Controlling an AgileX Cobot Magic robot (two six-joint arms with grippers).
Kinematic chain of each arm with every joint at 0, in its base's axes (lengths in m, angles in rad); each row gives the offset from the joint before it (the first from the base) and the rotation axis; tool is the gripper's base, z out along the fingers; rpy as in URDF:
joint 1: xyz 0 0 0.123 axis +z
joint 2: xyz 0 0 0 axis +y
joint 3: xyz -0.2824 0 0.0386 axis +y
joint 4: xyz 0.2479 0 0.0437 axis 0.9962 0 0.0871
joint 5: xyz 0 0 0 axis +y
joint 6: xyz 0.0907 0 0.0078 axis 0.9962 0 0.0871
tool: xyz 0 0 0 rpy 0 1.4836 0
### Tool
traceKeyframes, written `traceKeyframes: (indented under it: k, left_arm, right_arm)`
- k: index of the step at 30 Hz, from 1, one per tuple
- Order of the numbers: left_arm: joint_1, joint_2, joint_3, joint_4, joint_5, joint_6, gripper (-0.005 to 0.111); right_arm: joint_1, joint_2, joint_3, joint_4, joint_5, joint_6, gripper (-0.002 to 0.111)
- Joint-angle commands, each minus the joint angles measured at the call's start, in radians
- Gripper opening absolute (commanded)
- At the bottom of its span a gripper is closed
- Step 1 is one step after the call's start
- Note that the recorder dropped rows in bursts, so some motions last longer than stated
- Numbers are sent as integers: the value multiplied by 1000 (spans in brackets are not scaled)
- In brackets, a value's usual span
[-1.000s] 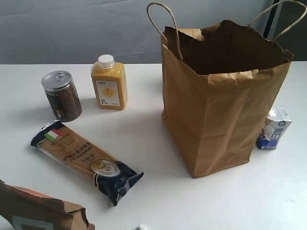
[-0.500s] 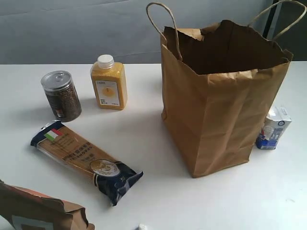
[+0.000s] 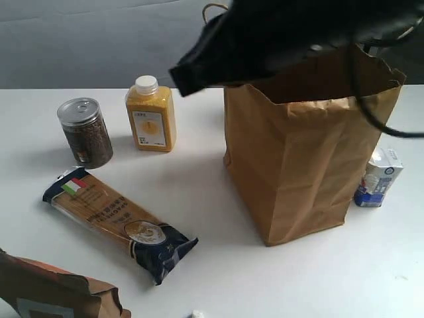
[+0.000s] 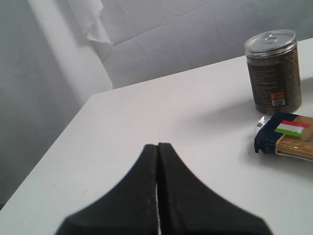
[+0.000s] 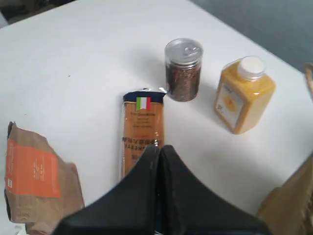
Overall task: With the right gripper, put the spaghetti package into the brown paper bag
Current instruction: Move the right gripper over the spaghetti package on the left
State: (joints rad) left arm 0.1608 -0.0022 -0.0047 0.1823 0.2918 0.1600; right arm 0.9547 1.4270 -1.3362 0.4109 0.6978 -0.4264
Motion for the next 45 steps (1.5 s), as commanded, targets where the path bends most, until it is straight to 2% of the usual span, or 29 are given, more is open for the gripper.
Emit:
traceKeyframes:
  k: [1, 4, 8, 11, 16, 18, 26, 34, 45]
  left_arm:
    - [-2, 2, 5, -5, -6, -4, 0]
    - [-2, 2, 5, -5, -6, -4, 0]
    - [-2, 2, 5, -5, -6, -4, 0]
    - [-2, 2, 5, -5, -6, -4, 0]
    - [-2, 2, 5, -5, -6, -4, 0]
    - [-2, 2, 5, -5, -6, -4, 0]
    - [-2, 2, 5, -5, -6, -4, 0]
    - [-2, 2, 5, -5, -6, -4, 0]
    - [-2, 2, 5, -5, -6, -4, 0]
  right_arm:
    - [4, 256, -253, -25, 212, 97, 0]
    - [4, 426, -396, -13, 354, 141, 0]
    - [15, 592, -536, -15, 454, 165, 3]
    - [42, 696, -612, -35, 493, 176, 17]
    - [83, 803, -699, -71, 495, 237, 58]
    - [97, 830, -714, -94, 495, 255, 66]
    - [105, 825, -726, -115, 499, 283, 66]
    - [105, 666, -726, -150, 458, 304, 66]
    - [105, 507, -726, -138, 303, 315, 66]
